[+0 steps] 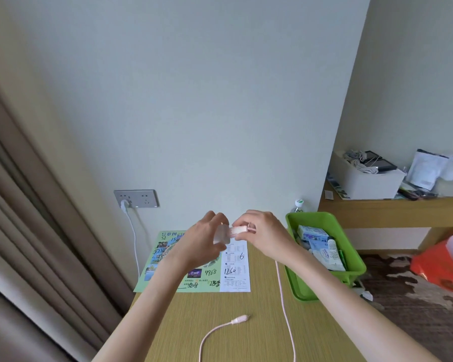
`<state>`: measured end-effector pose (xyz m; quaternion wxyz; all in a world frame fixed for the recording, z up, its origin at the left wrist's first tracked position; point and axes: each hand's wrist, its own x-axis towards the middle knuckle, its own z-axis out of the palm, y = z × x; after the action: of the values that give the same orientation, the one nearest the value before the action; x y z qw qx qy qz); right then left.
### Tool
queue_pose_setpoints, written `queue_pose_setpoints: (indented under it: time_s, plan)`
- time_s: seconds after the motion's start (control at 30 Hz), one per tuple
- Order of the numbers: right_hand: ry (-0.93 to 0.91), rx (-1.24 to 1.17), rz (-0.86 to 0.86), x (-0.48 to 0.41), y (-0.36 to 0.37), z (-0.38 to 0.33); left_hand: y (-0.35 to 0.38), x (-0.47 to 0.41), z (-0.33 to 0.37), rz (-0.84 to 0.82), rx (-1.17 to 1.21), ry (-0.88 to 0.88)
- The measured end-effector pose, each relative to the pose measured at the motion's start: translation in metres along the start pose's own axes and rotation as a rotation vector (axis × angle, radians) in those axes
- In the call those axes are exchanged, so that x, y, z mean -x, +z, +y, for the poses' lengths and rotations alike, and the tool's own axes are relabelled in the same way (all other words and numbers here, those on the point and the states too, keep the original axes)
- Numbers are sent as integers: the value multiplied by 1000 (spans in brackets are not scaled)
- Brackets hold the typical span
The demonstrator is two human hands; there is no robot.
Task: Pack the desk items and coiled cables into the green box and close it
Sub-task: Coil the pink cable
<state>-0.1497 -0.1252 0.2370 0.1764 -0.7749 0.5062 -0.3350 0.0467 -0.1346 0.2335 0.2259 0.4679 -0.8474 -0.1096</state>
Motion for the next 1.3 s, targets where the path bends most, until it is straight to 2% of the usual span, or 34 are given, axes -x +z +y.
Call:
queue_pose_setpoints:
  time_s: [0.13, 0.23, 0.37, 0.5, 0.67, 0.87, 1.0, 1.13, 1.3]
  plan:
    - [39, -225, 96, -6, -13, -11, -4, 0, 11, -22, 32, 14]
    - [110, -428, 122, -3, -26, -8, -17, -3, 8, -6, 125, -57]
    - [198, -652, 7, 18, -37, 11, -39, -6, 6, 46, 343, -176]
    - [272, -853, 108, 39, -32, 23, -61, -12, 14, 109, 628, -254]
    - [250, -877, 191, 39, -34, 9, -69, -15, 33, 68, 773, -290]
    - [213, -858, 242, 29, -44, -15, -60, -24, 58, 201, 848, -361]
    - [235, -918, 255, 26, -52, -22, -64, -26, 67, 180, 881, -328]
    - [280, -946, 117, 20, -59, -31, -72, -33, 74, 154, 916, -296]
    - [323, -822, -110, 12, -62, -43, -72, -46, 86, 96, 948, -324]
